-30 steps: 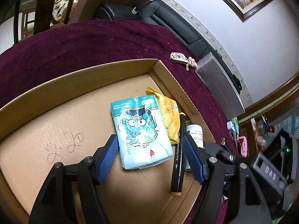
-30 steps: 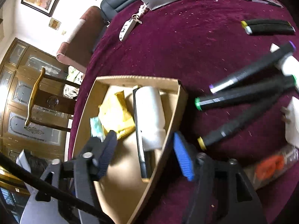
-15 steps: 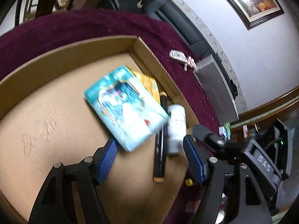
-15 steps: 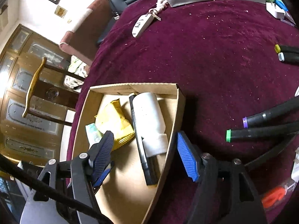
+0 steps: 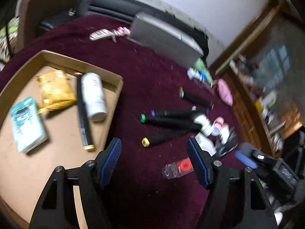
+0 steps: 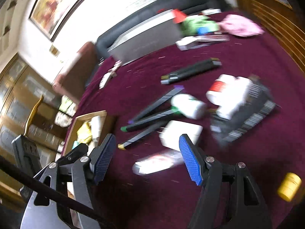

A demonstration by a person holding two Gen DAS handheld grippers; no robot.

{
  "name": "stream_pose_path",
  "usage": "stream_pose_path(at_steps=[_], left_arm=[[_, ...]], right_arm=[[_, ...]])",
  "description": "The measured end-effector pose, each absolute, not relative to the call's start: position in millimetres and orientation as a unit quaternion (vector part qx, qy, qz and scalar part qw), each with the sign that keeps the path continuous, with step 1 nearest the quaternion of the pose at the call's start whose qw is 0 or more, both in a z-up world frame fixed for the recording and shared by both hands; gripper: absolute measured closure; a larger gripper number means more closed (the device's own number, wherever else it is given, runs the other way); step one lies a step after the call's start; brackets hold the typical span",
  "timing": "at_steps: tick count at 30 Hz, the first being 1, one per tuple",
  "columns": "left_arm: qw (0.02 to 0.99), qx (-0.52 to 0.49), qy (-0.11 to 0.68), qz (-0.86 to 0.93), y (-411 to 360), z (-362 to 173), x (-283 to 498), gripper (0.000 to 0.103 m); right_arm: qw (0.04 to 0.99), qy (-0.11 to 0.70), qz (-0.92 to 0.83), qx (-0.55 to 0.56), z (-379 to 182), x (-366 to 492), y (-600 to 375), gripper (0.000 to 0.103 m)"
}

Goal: Organize objects
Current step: 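Grasp another black marker with the left gripper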

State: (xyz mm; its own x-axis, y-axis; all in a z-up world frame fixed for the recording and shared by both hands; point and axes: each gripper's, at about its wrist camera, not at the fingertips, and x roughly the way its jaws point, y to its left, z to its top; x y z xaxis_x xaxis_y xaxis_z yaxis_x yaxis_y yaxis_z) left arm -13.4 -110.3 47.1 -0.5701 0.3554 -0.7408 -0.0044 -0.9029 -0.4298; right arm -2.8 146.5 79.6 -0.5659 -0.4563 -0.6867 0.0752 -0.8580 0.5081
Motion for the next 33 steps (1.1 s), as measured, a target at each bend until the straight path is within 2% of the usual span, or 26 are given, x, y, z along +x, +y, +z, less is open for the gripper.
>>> stream_pose_path(at_steps=[9,13,16,19,24,33], left_arm=[[0.058,-0.483,0.014,0.873,-45.7,11.0,-62.1,0.038],[0.101,-0.498,0.069,0.858,-22.1,3.7,-56.7,0.039],[0.153,-0.509,0.088,0.843,-4.1,1.8,-39.7,0.044],[0.241,-0.520,0.069,0.817,5.0,13.1,-16.8,0.061],[0.229,-0.474,0.124,0.841,12.4,34.0,-2.7,0.061],[0.179,-0.491,0.118,0.845,16.6,8.3,-29.2,0.061]], right_arm=[[0.132,-0.271,-0.858,0.416,45.0,18.2,192.4,0.035],[0.132,-0.280,-0.859,0.408,37.0,17.6,195.8,0.035],[0.137,-0.277,-0.862,0.401,34.3,18.5,195.3,0.035],[0.148,-0.279,-0.864,0.393,32.0,18.6,196.2,0.035],[0.156,-0.290,-0.860,0.389,25.0,17.9,202.5,0.035],[0.151,-0.300,-0.854,0.396,18.2,17.4,207.7,0.034]])
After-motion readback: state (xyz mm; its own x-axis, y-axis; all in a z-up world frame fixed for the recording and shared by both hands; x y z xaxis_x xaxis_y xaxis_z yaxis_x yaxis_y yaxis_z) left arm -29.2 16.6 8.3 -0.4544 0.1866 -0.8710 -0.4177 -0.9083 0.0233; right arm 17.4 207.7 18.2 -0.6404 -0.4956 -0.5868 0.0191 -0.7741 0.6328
